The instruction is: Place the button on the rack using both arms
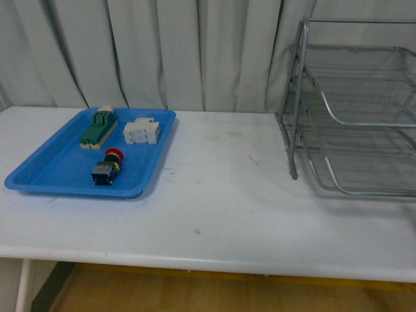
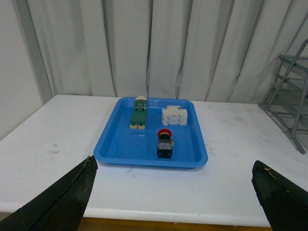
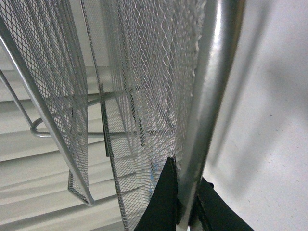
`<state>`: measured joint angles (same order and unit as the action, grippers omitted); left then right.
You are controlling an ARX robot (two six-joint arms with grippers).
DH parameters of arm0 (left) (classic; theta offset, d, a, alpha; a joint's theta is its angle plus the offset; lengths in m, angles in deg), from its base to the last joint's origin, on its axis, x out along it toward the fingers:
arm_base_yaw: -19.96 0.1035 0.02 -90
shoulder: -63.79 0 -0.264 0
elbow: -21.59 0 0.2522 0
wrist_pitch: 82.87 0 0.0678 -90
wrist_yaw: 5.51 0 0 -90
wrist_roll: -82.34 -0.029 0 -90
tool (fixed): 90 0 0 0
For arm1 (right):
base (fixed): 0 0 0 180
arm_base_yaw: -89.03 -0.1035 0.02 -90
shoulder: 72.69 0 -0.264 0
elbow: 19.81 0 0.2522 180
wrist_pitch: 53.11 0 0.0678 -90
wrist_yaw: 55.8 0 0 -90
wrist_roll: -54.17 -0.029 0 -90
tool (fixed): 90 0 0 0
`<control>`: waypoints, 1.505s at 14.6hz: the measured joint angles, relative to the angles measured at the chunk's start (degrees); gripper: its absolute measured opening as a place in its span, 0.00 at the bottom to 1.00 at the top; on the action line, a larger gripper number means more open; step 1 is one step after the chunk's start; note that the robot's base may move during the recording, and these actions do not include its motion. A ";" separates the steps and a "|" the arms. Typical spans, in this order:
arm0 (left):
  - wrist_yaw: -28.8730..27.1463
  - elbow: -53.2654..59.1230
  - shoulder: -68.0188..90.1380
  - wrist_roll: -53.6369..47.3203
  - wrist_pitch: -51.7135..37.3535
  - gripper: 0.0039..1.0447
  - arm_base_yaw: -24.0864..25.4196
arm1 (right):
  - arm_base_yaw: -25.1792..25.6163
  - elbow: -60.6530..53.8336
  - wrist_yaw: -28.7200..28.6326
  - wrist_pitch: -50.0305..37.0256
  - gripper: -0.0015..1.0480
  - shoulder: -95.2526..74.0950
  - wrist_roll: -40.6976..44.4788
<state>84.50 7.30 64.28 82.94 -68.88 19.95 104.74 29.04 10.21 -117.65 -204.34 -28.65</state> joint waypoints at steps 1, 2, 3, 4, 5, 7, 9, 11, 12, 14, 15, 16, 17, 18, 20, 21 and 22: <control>0.00 0.00 0.00 0.00 0.00 0.94 0.00 | 0.52 -2.36 -0.13 -0.44 0.03 0.68 0.24; 0.00 0.00 0.00 0.00 -0.02 0.94 0.00 | 0.83 -4.28 -0.13 -0.59 0.03 1.27 0.57; 0.00 0.00 0.00 0.00 0.00 0.94 0.00 | 0.96 -6.93 -0.13 -1.01 0.03 1.68 0.76; 0.00 0.00 0.00 0.00 0.00 0.94 0.00 | 1.22 -9.16 -0.22 -1.49 0.03 2.08 1.07; 0.00 0.00 0.00 0.00 -0.02 0.94 0.00 | 1.25 -11.02 -0.24 -1.75 0.03 2.51 1.66; 0.00 0.00 0.00 0.00 -0.02 0.94 0.00 | 1.25 -12.83 -0.31 -1.57 0.08 3.74 3.32; 0.00 0.00 0.00 0.00 0.00 0.94 0.00 | 2.08 -13.84 -0.96 0.55 0.34 5.01 5.20; 0.00 0.00 0.00 0.00 0.02 0.94 0.00 | 3.15 -16.55 -1.64 1.86 0.59 6.40 5.27; 0.00 0.00 0.00 0.00 -0.02 0.94 0.00 | 3.48 -17.40 -1.60 2.62 0.71 7.34 5.03; -0.02 0.00 0.00 0.00 -0.02 0.94 0.00 | 4.15 -20.17 -1.51 4.15 0.95 9.64 3.48; 0.00 0.00 0.00 0.00 0.00 0.94 0.00 | 4.59 -21.18 -1.55 4.35 0.93 11.17 2.64; 0.00 0.00 0.00 0.00 -0.02 0.94 0.00 | 4.98 -21.84 -1.20 4.59 0.94 13.38 1.62; 0.00 0.00 0.00 0.00 0.00 0.94 0.00 | 5.01 -22.18 -1.33 4.52 0.94 15.37 1.20; 0.00 0.00 0.00 0.00 -0.02 0.94 0.00 | 4.98 -22.23 -1.33 4.55 0.94 16.81 0.81; 0.00 0.00 0.00 0.00 -0.02 0.94 0.00 | 5.29 -22.34 -1.33 4.61 0.94 20.24 -0.37; 0.00 0.00 0.00 0.00 0.00 0.94 0.00 | 5.84 -23.10 -1.36 4.59 0.94 23.12 -1.27; 0.00 0.00 0.00 0.00 0.00 0.94 0.00 | 6.14 -24.37 -1.86 4.52 0.94 25.99 -1.55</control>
<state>84.50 7.30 64.28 82.94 -68.88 19.95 110.88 4.67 8.35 -113.13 -178.35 -30.21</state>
